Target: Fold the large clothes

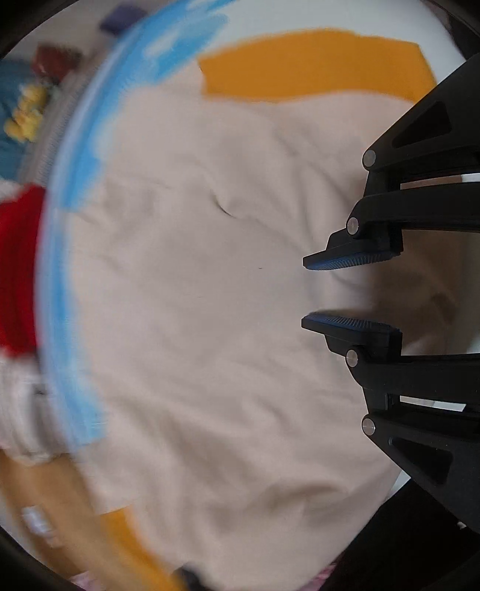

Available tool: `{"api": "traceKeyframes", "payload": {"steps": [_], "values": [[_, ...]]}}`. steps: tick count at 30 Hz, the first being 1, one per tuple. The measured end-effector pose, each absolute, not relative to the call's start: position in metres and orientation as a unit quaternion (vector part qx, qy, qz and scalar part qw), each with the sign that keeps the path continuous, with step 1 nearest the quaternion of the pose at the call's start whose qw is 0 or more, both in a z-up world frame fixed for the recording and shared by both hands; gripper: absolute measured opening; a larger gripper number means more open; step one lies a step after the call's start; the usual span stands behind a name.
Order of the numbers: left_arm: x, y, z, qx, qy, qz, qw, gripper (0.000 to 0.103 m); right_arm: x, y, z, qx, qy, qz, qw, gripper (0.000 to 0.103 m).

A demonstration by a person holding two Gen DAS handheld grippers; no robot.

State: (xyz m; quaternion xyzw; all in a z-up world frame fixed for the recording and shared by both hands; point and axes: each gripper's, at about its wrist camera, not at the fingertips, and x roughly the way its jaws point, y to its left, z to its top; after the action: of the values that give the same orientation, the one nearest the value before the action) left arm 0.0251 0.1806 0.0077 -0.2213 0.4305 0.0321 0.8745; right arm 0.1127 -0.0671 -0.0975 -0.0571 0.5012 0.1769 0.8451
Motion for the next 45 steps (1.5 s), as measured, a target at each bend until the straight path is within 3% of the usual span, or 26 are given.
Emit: {"api": "traceKeyframes", "payload": {"steps": [5, 11, 15, 20, 24, 26, 28, 31, 35, 45], "values": [[0.034, 0.148, 0.018, -0.181, 0.42, 0.015, 0.889, 0.009, 0.124, -0.114, -0.055, 0.004, 0.502, 0.175, 0.847, 0.026], [0.046, 0.077, 0.035, -0.113, 0.405, -0.03, 0.907, 0.008, 0.107, -0.196, 0.036, -0.084, 0.366, 0.165, 0.912, 0.033], [0.054, -0.002, 0.041, -0.032, 0.395, -0.091, 0.914, 0.008, 0.093, -0.247, 0.05, -0.115, 0.304, 0.101, 0.94, 0.035], [0.057, -0.1, 0.025, 0.04, 0.41, -0.199, 0.889, 0.008, 0.087, -0.291, 0.063, -0.027, 0.302, 0.08, 0.949, 0.036], [0.071, -0.152, -0.013, 0.052, 0.488, -0.252, 0.834, 0.012, 0.088, -0.312, 0.057, 0.034, 0.336, 0.113, 0.934, 0.047], [0.077, -0.163, -0.028, 0.039, 0.529, -0.264, 0.806, 0.029, 0.091, -0.324, 0.05, 0.076, 0.362, 0.143, 0.918, 0.057], [0.08, -0.162, -0.034, 0.022, 0.554, -0.27, 0.787, 0.041, 0.095, -0.331, 0.039, 0.108, 0.382, 0.167, 0.903, 0.059], [0.078, -0.147, -0.022, -0.02, 0.553, -0.287, 0.782, 0.048, 0.103, -0.33, 0.021, 0.125, 0.415, 0.186, 0.882, 0.063], [0.073, -0.107, -0.001, -0.082, 0.529, -0.284, 0.796, 0.052, 0.116, -0.322, -0.013, 0.148, 0.476, 0.193, 0.845, 0.063], [0.067, -0.05, 0.006, -0.079, 0.513, -0.222, 0.826, 0.053, 0.13, -0.311, -0.067, 0.242, 0.569, 0.228, 0.752, 0.067]]}}
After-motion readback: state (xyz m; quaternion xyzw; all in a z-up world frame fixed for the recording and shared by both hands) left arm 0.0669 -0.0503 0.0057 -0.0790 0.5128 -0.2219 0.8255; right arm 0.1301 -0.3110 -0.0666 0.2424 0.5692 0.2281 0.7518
